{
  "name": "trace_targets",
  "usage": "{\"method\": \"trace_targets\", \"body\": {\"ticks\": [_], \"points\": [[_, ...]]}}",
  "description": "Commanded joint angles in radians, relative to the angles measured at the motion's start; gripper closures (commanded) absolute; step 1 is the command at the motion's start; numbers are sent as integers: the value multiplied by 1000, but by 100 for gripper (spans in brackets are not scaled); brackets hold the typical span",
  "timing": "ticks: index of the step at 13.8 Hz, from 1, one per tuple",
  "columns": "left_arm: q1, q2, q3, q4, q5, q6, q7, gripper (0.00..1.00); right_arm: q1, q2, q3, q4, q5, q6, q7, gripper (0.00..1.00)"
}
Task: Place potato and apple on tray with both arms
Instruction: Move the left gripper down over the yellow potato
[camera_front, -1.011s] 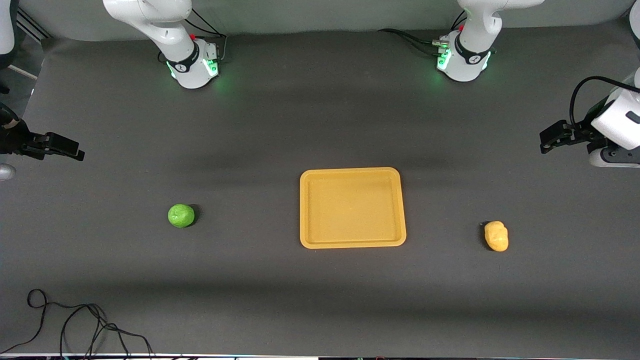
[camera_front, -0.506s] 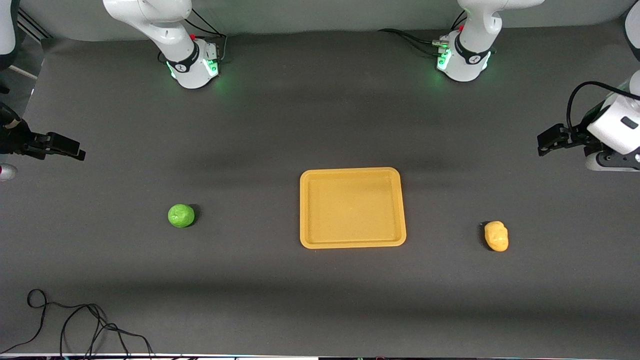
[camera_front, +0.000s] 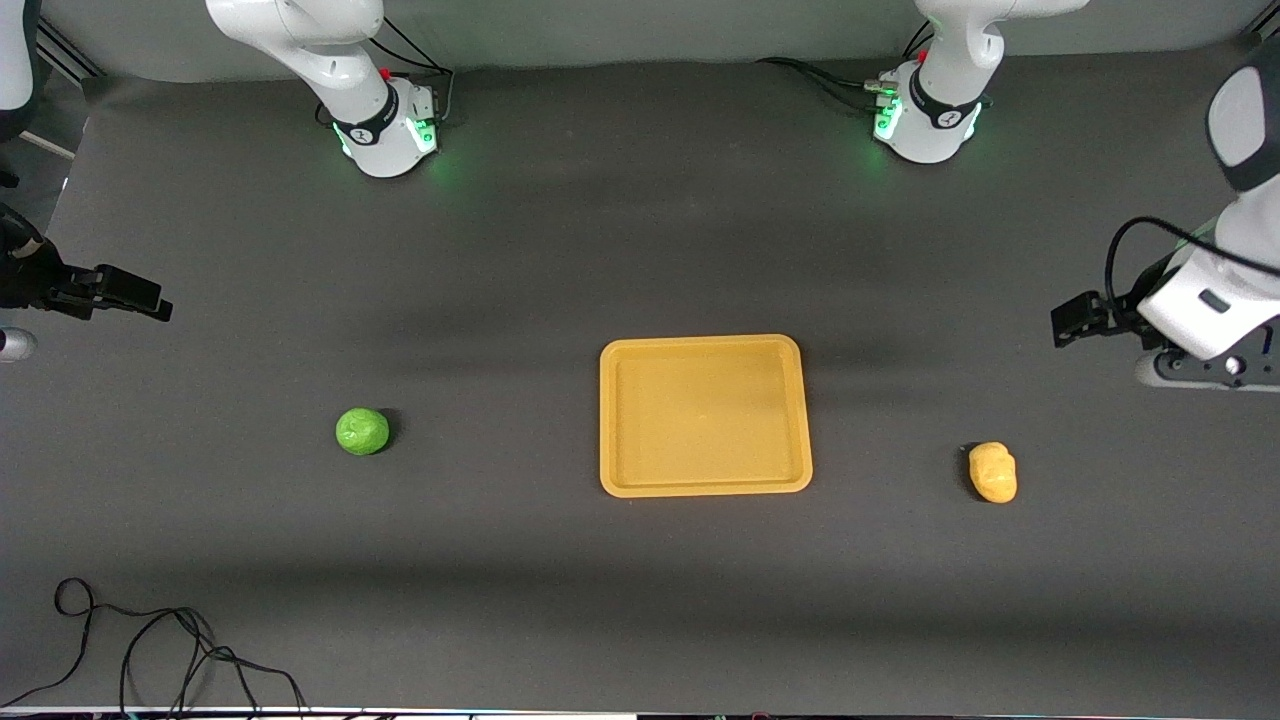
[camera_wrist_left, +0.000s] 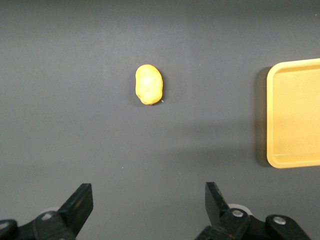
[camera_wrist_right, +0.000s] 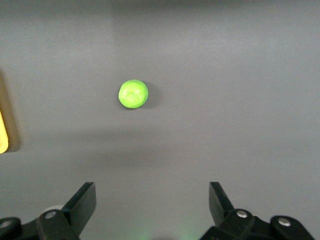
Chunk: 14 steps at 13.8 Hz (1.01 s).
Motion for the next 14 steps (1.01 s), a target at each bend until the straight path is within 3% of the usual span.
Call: {"method": "trace_targets", "body": {"ticks": [1,14], "points": [[-9,91,4,45,14,48,4,0,2,3,7,7,-16,-13,23,0],[9,477,13,56,12,516,-11,0,13,3,8,-1,-19,-1,23,0]]}}
